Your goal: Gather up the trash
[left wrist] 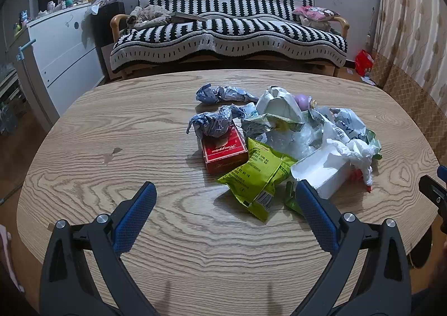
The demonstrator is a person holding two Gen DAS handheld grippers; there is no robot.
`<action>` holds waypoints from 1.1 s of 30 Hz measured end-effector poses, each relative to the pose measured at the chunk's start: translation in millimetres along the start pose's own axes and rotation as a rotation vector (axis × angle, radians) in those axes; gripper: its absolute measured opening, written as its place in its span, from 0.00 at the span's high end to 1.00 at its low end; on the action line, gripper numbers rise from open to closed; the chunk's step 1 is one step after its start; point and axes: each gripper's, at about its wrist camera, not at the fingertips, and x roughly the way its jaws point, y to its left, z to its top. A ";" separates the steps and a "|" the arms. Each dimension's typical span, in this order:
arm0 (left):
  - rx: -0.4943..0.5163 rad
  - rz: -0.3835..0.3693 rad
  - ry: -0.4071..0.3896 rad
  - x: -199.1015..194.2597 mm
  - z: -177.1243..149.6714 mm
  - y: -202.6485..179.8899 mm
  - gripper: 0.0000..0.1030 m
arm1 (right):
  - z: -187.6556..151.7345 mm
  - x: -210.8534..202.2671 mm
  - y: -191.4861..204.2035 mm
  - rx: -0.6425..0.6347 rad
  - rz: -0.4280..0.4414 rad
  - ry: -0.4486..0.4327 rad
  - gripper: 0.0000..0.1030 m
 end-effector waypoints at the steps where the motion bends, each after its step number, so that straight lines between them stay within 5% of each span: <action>1: 0.000 0.000 -0.001 0.2 0.0 0.1 0.06 | -0.1 0.0 0.1 0.001 -0.001 0.000 0.06; 33: 0.001 0.002 0.003 2.2 -1.1 -0.8 0.06 | 0.5 -0.4 -0.3 0.001 0.001 0.001 0.06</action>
